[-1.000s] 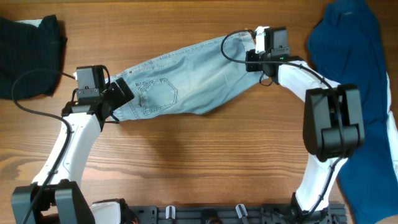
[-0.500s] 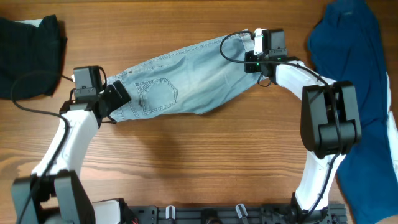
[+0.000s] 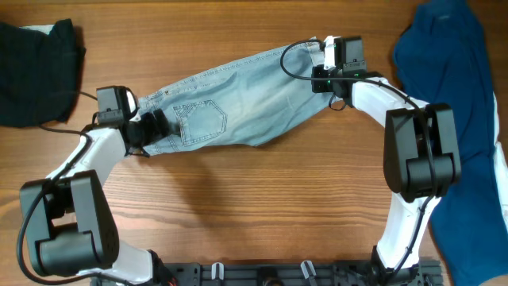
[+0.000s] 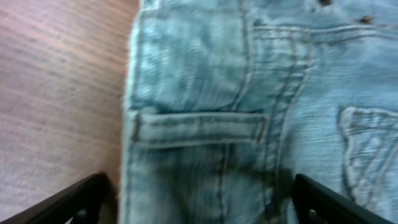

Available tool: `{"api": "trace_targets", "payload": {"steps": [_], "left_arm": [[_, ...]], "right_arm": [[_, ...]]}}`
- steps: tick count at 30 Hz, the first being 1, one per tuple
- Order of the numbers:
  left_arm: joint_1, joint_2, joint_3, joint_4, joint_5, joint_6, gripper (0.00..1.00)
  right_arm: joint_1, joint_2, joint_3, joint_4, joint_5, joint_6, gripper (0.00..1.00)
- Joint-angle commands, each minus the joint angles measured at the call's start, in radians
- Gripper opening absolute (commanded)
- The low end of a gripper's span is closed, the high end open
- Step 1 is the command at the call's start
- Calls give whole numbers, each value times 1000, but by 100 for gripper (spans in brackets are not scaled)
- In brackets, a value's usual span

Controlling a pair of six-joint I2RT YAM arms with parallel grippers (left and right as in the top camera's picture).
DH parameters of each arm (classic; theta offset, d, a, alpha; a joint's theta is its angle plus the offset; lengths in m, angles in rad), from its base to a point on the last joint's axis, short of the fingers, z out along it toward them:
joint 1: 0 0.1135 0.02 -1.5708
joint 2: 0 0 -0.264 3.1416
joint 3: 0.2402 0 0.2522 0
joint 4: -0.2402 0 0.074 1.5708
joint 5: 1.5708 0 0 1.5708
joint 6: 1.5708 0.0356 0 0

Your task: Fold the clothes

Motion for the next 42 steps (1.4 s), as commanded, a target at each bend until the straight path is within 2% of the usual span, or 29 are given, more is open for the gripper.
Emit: {"api": "trace_targets", "payload": {"steps": [1, 4, 5, 6, 10, 16, 21, 26, 28, 31, 32, 35, 37, 42], "left_arm": [[0, 55, 10, 4, 117, 25, 92], [0, 77, 10, 2, 116, 24, 79], [0, 84, 10, 2, 116, 24, 67], [0, 85, 10, 2, 116, 22, 50], [3, 80, 10, 1, 116, 19, 4], [27, -5, 21, -8, 116, -41, 4], [35, -173, 95, -121, 116, -40, 4], [15, -282, 182, -229, 115, -27, 4], [15, -295, 210, -262, 116, -18, 4], [15, -293, 248, -298, 116, 3, 4], [15, -292, 257, -302, 116, 8, 4], [15, -292, 287, -309, 116, 26, 4], [15, -292, 309, -314, 116, 41, 4], [15, -282, 396, -367, 116, 74, 4]], "right_arm": [[-5, 62, -4, -21, 44, 14, 17], [-5, 62, -4, -22, 44, 14, 17], [-5, 62, -4, -24, 44, 14, 17], [-5, 62, -4, -26, 44, 14, 17], [-5, 62, -4, -41, 44, 14, 17], [-5, 48, -3, -72, 11, 14, 16], [-5, -14, -2, -119, -97, 23, 18], [-5, -148, -2, -212, -184, 22, 45], [-5, -204, -3, -249, -214, 23, 49], [-4, -266, -3, -297, -220, 39, 49], [-4, -274, -3, -310, -220, 41, 45], [-3, -266, -5, -340, -260, 53, 18], [2, -248, -5, -350, -269, 68, 6], [13, -167, -5, -327, -301, 102, 4]]}}
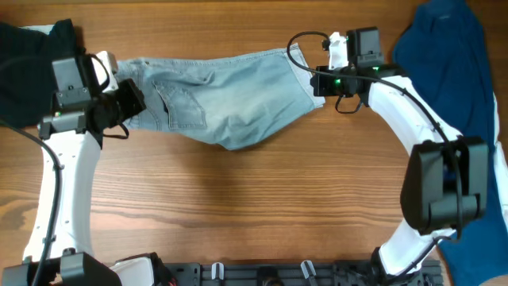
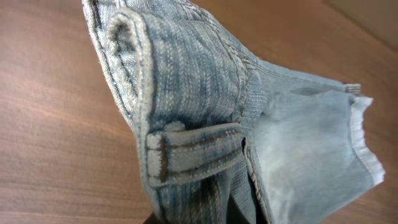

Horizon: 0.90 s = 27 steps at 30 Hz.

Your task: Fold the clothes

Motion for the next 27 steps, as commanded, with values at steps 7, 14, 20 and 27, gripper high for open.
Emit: {"api": "trace_targets", "payload": {"steps": [7, 14, 20, 27], "left_arm": [[-2, 89, 235, -140, 8, 127, 4], [-35, 225, 307, -138, 10, 152, 4], [-76, 285, 322, -39, 11, 143, 4], [-95, 285, 388, 22, 13, 82, 4]], "right_arm": [[11, 117, -3, 66, -106, 56, 4], [11, 117, -3, 139, -124, 82, 4], [11, 135, -3, 187, -116, 88, 4], [15, 226, -3, 193, -100, 78, 4]]}}
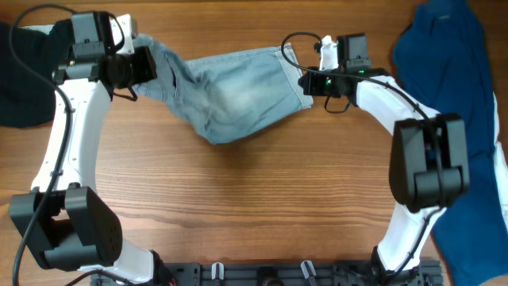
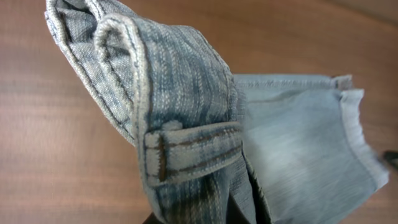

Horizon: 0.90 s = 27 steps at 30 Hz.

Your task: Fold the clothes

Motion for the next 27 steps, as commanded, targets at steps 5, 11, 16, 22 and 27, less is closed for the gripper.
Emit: {"api": "trace_targets", "payload": {"steps": [5, 11, 16, 22, 27], "left_arm": [[-49, -8, 87, 74, 34, -79, 4], [-182, 1, 86, 67, 34, -85, 4], [-287, 55, 86, 107, 12, -139, 4], [-379, 190, 87, 219, 22, -241, 4], [-447, 251, 87, 362, 39, -315, 4]], "right_arm": [[9, 104, -1, 1, 3, 1, 4], [8, 109, -1, 13, 3, 27, 4], [9, 109, -1, 13, 1, 52, 4], [9, 109, -1, 13, -1, 53, 4], [9, 109, -1, 13, -1, 53, 4]]}}
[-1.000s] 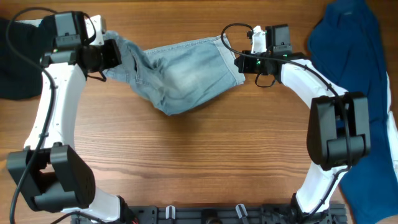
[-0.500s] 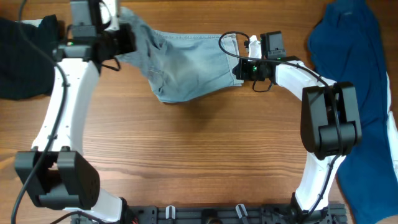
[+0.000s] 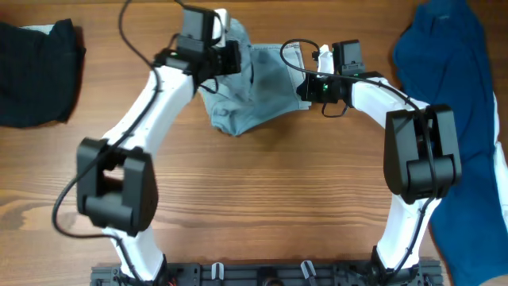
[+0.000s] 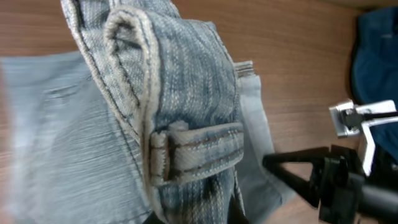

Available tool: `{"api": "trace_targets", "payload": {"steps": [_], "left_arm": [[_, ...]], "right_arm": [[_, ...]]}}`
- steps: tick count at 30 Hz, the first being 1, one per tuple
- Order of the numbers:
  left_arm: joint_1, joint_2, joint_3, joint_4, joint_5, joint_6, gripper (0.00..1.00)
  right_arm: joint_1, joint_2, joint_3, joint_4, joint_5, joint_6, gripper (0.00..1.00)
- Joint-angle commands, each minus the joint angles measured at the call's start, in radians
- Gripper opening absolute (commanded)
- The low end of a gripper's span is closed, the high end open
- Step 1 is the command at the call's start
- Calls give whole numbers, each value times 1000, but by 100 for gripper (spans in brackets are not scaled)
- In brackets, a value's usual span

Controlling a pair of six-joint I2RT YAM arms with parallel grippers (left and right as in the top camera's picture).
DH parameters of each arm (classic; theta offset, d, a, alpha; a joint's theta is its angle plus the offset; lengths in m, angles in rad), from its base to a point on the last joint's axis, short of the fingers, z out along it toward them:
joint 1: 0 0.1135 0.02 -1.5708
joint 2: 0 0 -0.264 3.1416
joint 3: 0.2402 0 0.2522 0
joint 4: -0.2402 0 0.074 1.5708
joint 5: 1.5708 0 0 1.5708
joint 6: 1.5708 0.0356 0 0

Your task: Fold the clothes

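Observation:
Light-blue jeans (image 3: 252, 89) lie bunched and doubled over at the back middle of the table. My left gripper (image 3: 228, 59) is shut on their waistband and holds it up above the leg part. The left wrist view shows the waistband with its belt loop (image 4: 194, 148) filling the frame, and the flat leg cloth (image 4: 56, 137) beneath it. My right gripper (image 3: 306, 87) is at the jeans' hem end on the right, shut on the cloth. It appears as a black shape (image 4: 323, 180) in the left wrist view.
A dark blue garment (image 3: 464, 119) covers the right side of the wooden table (image 3: 238, 206). A black garment (image 3: 36, 71) lies at the far left. The two arms nearly meet over the jeans.
My left gripper has moved right from the back left, still holding the waistband, and now stands close to the right gripper. The jeans are shorter and doubled over. The right gripper has barely moved.
The jeans lay stretched out flat, my left gripper open astride the waistband and the right at the hem. Then the left was shut on the waistband, raised at the left. Then it was further back. Now the waistband hangs over the leg part.

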Motion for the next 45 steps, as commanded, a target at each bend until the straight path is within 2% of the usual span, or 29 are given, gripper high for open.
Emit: {"api": "trace_targets", "payload": {"steps": [1, 5, 6, 7, 8, 9, 19, 27, 28, 30, 31, 33, 34, 36, 40, 42, 45], "left_arm": [[-64, 30, 25, 94, 39, -107, 4], [-114, 52, 25, 158, 37, -117, 4], [-123, 57, 25, 166, 35, -117, 10], [-130, 62, 25, 170, 31, -117, 27], [-135, 64, 25, 170, 22, -118, 54], [-140, 69, 26, 169, 10, -118, 100], [-107, 77, 25, 161, -3, -140, 100], [-60, 77, 25, 97, -3, -139, 100], [-56, 77, 25, 87, -3, -139, 100], [-51, 77, 25, 66, -3, -131, 100], [-47, 77, 25, 47, -3, -116, 100], [-43, 77, 25, 12, -3, -74, 100], [-43, 77, 25, -16, -4, -36, 100], [-41, 77, 25, -61, -13, 41, 100], [-20, 77, 25, -122, -56, 56, 100], [-4, 77, 25, -129, -55, 55, 100], [13, 77, 25, -132, -55, 52, 100]], "right_arm": [[8, 40, -1, 1, 6, 11, 4], [8, 40, -1, 1, 6, 13, 4], [8, 40, -1, 1, 6, 17, 4], [7, 40, -1, 1, 6, 19, 4], [7, 40, -1, 1, 6, 19, 4], [7, 40, -1, 1, 6, 19, 4], [-19, 21, 4, 43, -40, 37, 4], [-147, -190, 4, 11, -97, 37, 7], [-163, -224, 4, -2, -97, 37, 11], [-188, -280, 4, -24, -97, 33, 29], [-203, -316, 4, -39, -96, 26, 43], [-217, -349, 4, -55, -96, 5, 58], [-222, -367, 4, -70, -96, -17, 65], [-219, -370, 4, -85, -96, -44, 71], [-182, -342, 3, -86, -74, -72, 69], [-155, -314, 3, -60, -42, -71, 62], [-109, -253, 3, -1, -35, -69, 43]]}}
